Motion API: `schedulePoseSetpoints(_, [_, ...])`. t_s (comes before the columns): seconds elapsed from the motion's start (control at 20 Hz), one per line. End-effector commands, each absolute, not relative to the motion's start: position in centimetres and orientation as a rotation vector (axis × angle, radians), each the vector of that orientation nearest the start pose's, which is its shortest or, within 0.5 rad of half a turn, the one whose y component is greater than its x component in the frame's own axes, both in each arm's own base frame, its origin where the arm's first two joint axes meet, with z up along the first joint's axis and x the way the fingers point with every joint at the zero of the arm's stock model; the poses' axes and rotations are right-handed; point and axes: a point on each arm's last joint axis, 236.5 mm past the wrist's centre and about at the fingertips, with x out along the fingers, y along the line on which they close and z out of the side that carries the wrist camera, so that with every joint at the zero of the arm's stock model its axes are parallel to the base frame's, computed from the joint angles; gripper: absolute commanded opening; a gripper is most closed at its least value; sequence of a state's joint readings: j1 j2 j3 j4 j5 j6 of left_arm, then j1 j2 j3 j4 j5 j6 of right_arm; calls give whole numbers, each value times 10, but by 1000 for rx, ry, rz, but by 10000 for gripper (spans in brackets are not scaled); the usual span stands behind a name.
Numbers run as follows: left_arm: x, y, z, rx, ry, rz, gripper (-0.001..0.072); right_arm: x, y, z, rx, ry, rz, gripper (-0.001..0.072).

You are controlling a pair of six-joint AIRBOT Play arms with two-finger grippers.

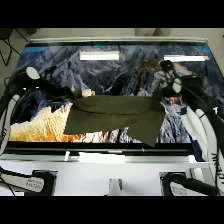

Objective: Fold the shirts.

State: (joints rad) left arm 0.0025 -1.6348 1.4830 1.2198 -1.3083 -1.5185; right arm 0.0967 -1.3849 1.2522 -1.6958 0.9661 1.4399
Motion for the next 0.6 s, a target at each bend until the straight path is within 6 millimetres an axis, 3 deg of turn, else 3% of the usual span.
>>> schedulePoseSetpoints(0.0, [364,-3,-31,-357,1709,-149,663,422,-48,16,-215,1220,143,602])
schedulePoseSetpoints(0.1, [346,4,-43,-530,1719,-134,667,393,-61,5,-65,1294,260,604])
schedulePoseSetpoints(0.25, [320,-3,-73,-596,1773,-140,669,362,-76,-2,25,1373,332,614])
schedulePoseSetpoints(0.55, [307,-52,-102,-640,1773,-223,668,364,-77,-1,24,1361,341,614])
